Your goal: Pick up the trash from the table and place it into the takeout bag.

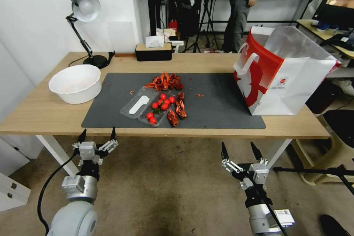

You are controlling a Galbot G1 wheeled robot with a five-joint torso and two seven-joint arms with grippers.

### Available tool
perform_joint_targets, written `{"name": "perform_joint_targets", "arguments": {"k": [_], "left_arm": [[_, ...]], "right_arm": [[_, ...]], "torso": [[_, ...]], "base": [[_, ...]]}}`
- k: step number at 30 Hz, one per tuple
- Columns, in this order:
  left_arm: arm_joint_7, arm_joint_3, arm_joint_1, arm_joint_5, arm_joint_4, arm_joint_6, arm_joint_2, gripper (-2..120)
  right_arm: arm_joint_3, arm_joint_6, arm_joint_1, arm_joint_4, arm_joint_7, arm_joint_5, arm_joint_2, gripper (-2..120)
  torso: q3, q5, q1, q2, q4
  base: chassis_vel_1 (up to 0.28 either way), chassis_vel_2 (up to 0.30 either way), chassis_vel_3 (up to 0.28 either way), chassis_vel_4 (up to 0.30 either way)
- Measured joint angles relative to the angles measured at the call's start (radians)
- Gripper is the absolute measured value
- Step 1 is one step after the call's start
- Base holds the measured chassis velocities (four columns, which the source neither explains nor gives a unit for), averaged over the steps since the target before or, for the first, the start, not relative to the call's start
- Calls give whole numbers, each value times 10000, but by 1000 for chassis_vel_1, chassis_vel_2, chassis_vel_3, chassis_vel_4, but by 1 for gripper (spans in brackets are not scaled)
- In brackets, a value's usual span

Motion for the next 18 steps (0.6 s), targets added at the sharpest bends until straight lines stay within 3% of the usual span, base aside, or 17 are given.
{"name": "perform_joint_targets", "arguments": {"k": [18], "left_arm": [[872, -26, 589, -881, 31, -522, 38, 100]], "right_arm": [[92, -209, 301, 64, -242, 211, 235, 100]], "torso": [[0, -1, 0, 0, -1]], "base": [[0, 0, 0, 0]]}}
